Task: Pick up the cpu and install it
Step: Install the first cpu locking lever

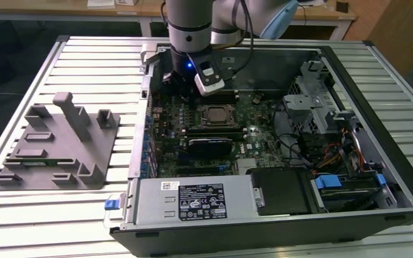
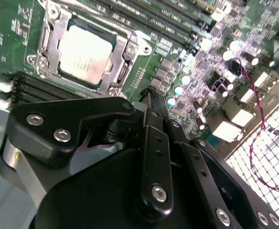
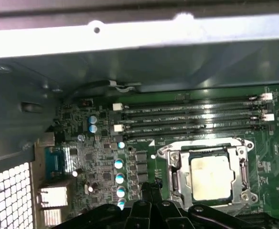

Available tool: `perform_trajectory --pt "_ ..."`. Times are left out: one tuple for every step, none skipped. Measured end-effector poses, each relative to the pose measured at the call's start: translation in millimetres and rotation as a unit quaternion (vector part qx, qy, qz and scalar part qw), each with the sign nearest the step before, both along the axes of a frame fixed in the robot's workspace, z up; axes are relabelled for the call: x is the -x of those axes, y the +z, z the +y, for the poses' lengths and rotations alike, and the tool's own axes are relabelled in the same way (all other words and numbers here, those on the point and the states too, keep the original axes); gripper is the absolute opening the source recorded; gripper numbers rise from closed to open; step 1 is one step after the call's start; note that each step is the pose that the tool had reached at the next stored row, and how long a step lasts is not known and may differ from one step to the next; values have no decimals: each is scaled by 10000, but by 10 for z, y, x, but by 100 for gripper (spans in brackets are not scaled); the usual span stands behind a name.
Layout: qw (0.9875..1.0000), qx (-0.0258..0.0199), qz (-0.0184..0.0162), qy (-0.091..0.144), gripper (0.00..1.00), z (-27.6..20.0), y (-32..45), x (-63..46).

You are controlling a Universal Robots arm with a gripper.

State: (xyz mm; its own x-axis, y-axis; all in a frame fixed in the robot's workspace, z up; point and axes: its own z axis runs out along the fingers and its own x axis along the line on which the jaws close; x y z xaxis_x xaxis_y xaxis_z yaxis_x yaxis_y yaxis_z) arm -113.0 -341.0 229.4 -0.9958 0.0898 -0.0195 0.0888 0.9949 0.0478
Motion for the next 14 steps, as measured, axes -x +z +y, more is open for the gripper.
perform_trajectory --pt "10000 -33 0 -1 11 0 2 1" --pt "10000 -54 1 -1 11 0 4 1" --pt "10000 -65 1 -1 11 0 7 2" --pt "10000 -73 0 -2 11 0 12 2" --pt "10000 -78 0 -1 11 0 20 1" --pt "10000 -82 0 -1 11 0 31 1" --pt "10000 -86 0 -1 11 0 43 1" --pt "10000 -87 0 -1 11 0 58 2" --pt "10000 -91 0 -1 11 0 71 1" --pt "10000 -95 0 -1 11 0 85 1" --pt "10000 -99 0 -1 11 0 98 1" --pt "9999 -102 0 -1 11 0 107 2" --pt "9999 -107 0 -1 11 0 111 1" --pt "9999 -126 0 -1 11 0 111 1"
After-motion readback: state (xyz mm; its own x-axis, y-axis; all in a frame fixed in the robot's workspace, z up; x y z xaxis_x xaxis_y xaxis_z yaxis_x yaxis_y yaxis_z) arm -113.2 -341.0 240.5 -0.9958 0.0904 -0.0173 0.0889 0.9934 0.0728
